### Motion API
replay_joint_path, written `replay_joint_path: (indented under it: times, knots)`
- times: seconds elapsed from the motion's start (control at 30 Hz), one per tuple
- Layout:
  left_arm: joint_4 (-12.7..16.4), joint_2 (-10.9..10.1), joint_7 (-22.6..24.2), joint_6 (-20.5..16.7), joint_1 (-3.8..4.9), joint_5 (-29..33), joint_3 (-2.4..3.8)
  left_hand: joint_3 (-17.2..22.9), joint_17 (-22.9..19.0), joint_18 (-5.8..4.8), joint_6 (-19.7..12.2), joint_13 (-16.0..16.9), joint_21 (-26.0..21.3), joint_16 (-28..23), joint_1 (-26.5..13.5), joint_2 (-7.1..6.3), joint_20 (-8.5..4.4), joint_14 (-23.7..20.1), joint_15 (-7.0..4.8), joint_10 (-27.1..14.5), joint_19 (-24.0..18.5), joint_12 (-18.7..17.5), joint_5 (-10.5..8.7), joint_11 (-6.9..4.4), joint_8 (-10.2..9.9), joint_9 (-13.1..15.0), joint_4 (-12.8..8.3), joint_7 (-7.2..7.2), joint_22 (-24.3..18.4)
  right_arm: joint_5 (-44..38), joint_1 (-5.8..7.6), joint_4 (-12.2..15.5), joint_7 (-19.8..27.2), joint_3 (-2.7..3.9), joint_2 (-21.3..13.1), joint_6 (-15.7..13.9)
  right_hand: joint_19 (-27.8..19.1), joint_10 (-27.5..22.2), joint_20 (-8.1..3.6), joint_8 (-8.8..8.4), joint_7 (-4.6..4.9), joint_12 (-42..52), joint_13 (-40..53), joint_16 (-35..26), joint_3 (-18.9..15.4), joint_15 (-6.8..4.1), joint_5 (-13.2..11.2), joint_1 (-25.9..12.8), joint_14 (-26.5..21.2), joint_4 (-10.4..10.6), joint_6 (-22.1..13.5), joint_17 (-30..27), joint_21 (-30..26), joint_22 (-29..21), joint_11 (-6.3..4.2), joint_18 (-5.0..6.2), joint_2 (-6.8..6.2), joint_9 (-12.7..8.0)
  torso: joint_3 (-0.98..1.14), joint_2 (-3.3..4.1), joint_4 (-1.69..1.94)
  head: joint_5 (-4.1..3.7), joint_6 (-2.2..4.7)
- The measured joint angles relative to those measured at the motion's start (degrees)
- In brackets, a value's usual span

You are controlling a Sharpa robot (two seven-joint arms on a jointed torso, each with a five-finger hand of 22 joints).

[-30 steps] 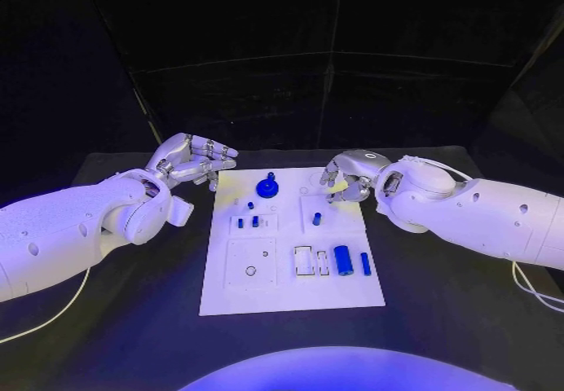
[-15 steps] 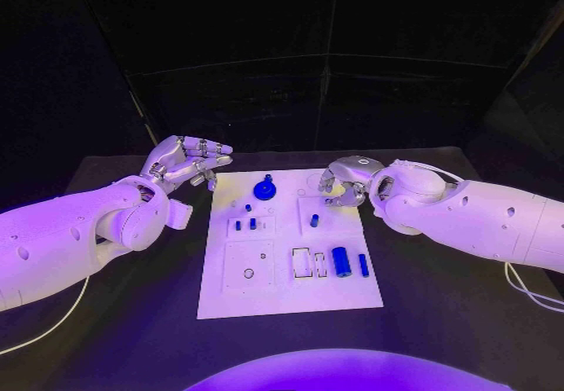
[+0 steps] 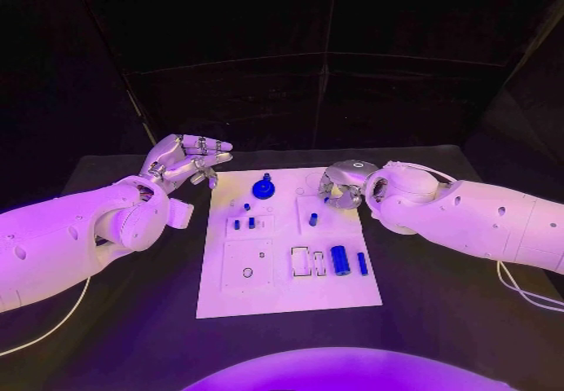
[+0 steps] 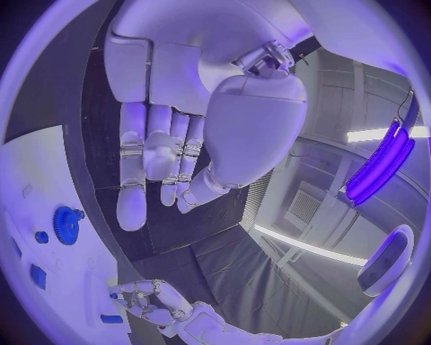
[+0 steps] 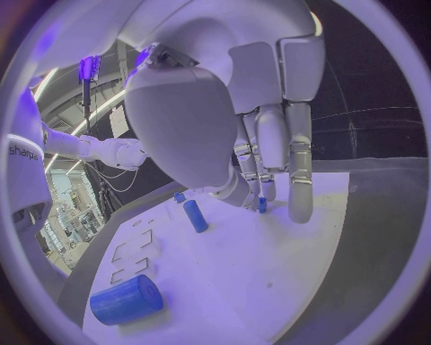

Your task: Assemble the parts on the task board

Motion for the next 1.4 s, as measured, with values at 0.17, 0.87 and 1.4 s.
replay_joint_path:
  times: [0.17, 0.87, 1.4]
  knots:
    - [0.15, -0.03, 0.03, 0.04, 0.00, 0.39, 0.00, -0.25, -0.04, -0.01, -0.37, 0.05, -0.23, 0.00, -0.37, -0.10, 0.08, 0.00, 0.01, -0.39, -0.08, 0.00, 0.12, -0.03, -0.21, 0.00, 0.25, 0.00, -0.20, -0.01, -0.09, -0.33, -0.35, 0.00, 0.26, 0.55, -0.22, 0.83, -0.22, -0.51, -0.07, -0.67, -1.25, 0.00, 2.88, 0.00, 0.00, -0.85, 0.00, -0.87, 0.54, -0.16, 0.71, 0.44, 0.00, 0.00, -0.85, 0.00, 0.00, 0.00, 0.01, -0.14, -0.01]
    - [0.11, 0.36, -0.07, 0.52, 0.00, 1.11, 0.01, -0.39, 0.72, 0.00, -1.09, 0.04, 1.44, 0.23, -0.88, 0.28, 0.28, 0.00, 0.01, -1.10, 0.13, 0.24, 0.12, 0.28, -0.21, -0.04, 0.71, 0.32, 1.72, 0.08, -0.04, -1.34, -1.18, 0.16, 1.30, 1.31, -0.62, 3.22, -0.22, -0.51, -0.44, -0.63, -2.35, 0.33, 6.22, -0.22, -0.67, -2.69, -0.21, -2.30, 2.37, 0.53, 1.77, 1.02, -0.67, 0.00, -0.65, 0.18, 0.08, -0.03, 0.00, -0.98, -0.19]
    - [0.08, 0.26, -0.54, 0.60, 0.00, 1.29, 0.01, -0.39, 0.66, 0.00, -1.29, 0.09, 1.44, 0.23, -0.88, 0.28, 0.28, 0.00, 0.01, -1.30, 0.13, 0.46, 0.12, 0.49, -0.21, -0.04, 0.71, 0.52, 1.55, -2.01, -0.46, -0.48, -2.58, 0.07, 1.03, 0.06, -0.83, 5.11, -0.44, -0.27, -1.03, 0.40, -2.25, 0.86, 7.71, -0.64, -1.37, -3.50, -0.20, -3.80, 4.29, 1.00, 2.92, 1.55, -1.26, 0.00, -0.30, 0.31, 0.08, -0.07, 0.01, -0.99, -0.21]
